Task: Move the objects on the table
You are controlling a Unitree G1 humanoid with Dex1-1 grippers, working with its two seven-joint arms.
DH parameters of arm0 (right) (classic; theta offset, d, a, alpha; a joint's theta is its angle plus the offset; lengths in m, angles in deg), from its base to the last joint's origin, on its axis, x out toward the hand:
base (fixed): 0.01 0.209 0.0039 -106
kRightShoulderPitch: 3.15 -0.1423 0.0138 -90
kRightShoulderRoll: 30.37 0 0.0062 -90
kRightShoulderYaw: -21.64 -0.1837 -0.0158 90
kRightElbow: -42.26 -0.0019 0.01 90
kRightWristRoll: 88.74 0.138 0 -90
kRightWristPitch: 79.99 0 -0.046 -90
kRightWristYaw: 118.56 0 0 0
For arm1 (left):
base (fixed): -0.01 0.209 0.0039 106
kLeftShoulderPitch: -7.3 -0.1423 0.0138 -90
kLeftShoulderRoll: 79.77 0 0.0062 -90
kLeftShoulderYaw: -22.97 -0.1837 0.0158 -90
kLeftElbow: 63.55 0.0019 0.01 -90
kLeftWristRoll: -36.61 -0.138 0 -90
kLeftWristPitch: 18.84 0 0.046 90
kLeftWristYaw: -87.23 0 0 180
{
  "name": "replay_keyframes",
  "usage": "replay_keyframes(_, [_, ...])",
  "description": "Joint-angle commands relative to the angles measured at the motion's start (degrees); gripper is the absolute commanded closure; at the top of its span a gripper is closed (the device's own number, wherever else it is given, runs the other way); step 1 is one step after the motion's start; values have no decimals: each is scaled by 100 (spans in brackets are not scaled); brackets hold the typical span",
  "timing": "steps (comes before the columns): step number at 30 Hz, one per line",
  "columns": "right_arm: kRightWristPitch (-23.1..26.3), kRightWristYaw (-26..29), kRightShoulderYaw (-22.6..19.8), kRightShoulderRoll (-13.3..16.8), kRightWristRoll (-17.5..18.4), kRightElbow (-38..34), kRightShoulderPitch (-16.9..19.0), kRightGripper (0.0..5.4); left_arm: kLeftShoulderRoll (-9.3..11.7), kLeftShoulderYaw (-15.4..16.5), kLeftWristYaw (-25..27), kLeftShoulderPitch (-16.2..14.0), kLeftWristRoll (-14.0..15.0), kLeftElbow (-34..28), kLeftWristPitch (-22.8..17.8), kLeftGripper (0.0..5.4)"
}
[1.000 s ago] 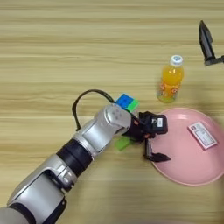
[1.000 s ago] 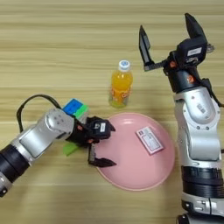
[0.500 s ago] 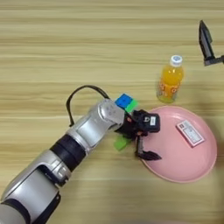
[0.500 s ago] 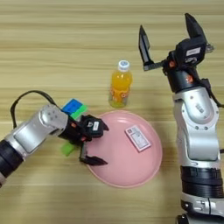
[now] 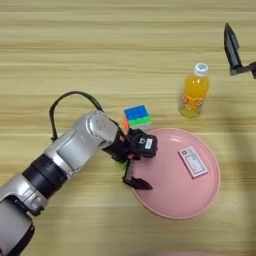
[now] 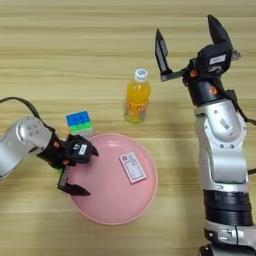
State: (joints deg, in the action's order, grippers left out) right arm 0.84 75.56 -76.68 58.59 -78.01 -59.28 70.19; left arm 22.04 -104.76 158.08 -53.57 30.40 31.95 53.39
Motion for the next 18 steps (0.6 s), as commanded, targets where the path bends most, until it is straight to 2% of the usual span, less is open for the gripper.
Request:
replay_keyframes(1, [-14,-10,4,-4,-12,-2,-108,1,457,-158,83,-384,-295,46,-218,0])
replay_keyframes(6, [-21,-3,0,2,-5,13,-122,1,513,-121,63,-460,-277,-53,-240,0])
replay_keyframes(15, [-35,-7,13,6,-39,51,-133,1,237,210,-107,-361,-12,-138,-222,0])
replay_keyframes(18, [-48,-6,19,0,-48,94,-139,1,10,369,-389,-304,33,-182,-76,0])
